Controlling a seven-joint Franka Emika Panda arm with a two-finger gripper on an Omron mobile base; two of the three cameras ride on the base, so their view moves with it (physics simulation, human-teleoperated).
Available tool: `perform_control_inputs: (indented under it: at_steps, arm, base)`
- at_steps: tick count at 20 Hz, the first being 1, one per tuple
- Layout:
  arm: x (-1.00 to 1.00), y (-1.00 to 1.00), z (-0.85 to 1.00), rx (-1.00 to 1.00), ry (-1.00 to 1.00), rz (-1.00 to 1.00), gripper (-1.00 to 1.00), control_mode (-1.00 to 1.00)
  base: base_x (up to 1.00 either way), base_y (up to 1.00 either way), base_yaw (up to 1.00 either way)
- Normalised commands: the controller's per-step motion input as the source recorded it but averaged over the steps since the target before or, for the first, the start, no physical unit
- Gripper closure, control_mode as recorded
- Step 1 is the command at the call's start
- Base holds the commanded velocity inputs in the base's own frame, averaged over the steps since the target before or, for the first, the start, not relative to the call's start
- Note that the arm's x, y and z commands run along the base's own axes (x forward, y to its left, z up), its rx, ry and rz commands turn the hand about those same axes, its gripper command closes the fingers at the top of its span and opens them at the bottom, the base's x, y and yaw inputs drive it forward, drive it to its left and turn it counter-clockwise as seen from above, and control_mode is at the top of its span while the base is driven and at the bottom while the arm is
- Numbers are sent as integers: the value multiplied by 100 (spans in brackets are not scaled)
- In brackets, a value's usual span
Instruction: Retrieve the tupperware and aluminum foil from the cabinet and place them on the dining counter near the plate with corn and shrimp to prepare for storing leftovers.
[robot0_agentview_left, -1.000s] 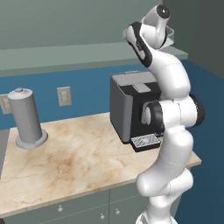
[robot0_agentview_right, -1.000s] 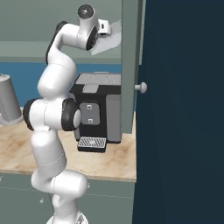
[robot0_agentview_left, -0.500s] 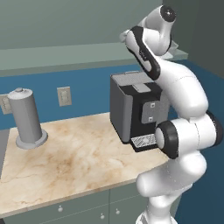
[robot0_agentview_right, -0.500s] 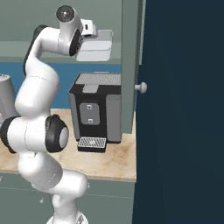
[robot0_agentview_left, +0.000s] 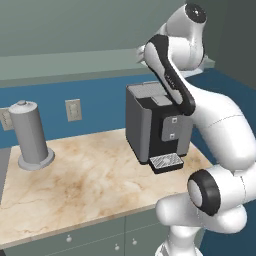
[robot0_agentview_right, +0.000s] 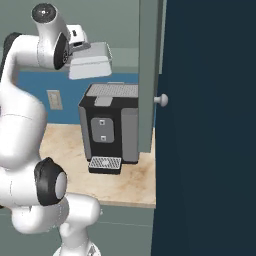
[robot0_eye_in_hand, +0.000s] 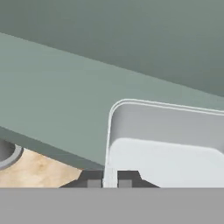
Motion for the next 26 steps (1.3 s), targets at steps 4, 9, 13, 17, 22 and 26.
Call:
perform_control_inputs:
  at_steps: [4, 9, 13, 17, 22, 26]
  arm:
    - [-100, 0, 0, -7, 12, 0, 100, -100]
    - [-100, 0, -52, -12, 10, 0, 100, -100]
    - [-84, -18, -74, -10, 2, 0, 100, -100]
    - [-31, -28, -67, -4, 0, 0, 100, -100]
    - [-32, -21, -67, -4, 1, 0, 100, -100]
    - [-5, -2, -24, -1, 1, 0, 100, 100]
  base:
    - [0, 0, 0]
    - [0, 0, 0]
    - [0, 0, 0]
    - [0, 0, 0]
    - [0, 0, 0]
    - [-3, 0, 2]
